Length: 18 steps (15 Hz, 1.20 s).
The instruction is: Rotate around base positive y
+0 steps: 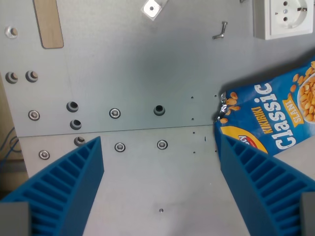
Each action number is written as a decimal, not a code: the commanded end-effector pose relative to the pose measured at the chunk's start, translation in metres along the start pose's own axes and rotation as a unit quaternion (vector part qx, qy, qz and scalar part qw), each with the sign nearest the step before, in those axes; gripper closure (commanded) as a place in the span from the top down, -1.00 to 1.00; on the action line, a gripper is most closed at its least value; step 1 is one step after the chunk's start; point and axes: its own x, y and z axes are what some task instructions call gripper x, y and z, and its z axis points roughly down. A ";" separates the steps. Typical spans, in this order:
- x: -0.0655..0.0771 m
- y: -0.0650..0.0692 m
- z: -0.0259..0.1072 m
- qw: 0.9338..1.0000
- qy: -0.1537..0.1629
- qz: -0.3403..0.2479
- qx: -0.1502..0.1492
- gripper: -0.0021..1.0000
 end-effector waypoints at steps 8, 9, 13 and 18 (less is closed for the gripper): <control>-0.001 0.000 -0.003 0.999 -0.050 0.000 -0.001 1.00; -0.001 0.000 -0.003 0.998 -0.057 0.000 -0.001 1.00; -0.001 0.000 -0.003 0.997 -0.083 0.000 -0.002 1.00; -0.001 0.000 -0.003 0.993 -0.117 -0.001 -0.003 1.00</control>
